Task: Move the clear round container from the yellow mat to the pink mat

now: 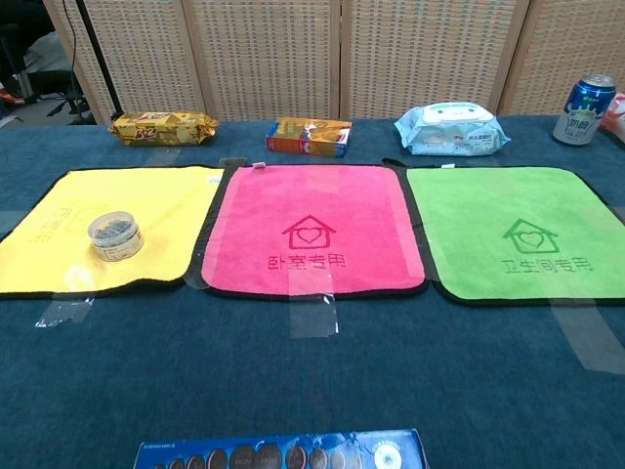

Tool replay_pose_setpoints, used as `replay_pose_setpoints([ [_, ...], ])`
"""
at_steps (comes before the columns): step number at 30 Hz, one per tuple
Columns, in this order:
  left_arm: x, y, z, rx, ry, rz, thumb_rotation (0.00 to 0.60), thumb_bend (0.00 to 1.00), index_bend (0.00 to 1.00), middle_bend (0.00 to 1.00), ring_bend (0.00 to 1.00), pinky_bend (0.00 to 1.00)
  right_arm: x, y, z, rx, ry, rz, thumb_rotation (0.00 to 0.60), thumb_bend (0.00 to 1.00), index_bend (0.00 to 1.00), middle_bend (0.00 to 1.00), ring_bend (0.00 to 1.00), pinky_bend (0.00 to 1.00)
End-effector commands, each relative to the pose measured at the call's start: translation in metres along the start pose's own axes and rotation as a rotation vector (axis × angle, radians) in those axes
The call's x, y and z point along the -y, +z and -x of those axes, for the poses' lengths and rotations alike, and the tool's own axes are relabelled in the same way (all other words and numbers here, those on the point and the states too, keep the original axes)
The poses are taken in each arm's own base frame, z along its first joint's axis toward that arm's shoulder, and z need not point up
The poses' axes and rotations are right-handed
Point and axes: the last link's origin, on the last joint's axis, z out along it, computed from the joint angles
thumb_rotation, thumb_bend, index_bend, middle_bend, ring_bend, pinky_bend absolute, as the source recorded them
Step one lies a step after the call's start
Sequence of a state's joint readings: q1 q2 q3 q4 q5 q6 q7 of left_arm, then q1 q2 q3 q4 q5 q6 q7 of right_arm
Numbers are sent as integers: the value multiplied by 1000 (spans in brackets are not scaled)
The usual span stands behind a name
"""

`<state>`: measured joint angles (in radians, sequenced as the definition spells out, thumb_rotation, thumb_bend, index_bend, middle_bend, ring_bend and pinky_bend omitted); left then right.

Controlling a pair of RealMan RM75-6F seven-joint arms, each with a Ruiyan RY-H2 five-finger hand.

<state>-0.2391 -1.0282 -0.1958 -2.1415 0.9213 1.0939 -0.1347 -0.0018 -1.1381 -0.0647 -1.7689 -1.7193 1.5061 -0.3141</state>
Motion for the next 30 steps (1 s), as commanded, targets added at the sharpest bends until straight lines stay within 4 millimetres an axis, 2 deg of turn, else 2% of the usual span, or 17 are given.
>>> replay_pose_setpoints([
  [1,-6,15,-5,36,-120,-43,600,303,0,0,0,0,0,0,0,0,0,1,600,414,50,0,0,7],
  [10,3,42,1,59,-300,-149,600,308,0,0,0,0,-1,1,2,7,-4,3,600,414,50,0,0,7],
  [18,9,61,10,73,-382,-201,600,311,0,0,0,0,0,1,4,12,-11,-2,600,414,50,0,0,7],
  [25,1,77,20,125,-426,-212,600,315,0,0,0,0,0,4,9,28,-20,0,600,414,50,0,0,7],
  [30,-13,85,31,157,-459,-192,600,316,0,0,0,0,-3,8,14,48,-26,12,600,414,50,0,0,7],
])
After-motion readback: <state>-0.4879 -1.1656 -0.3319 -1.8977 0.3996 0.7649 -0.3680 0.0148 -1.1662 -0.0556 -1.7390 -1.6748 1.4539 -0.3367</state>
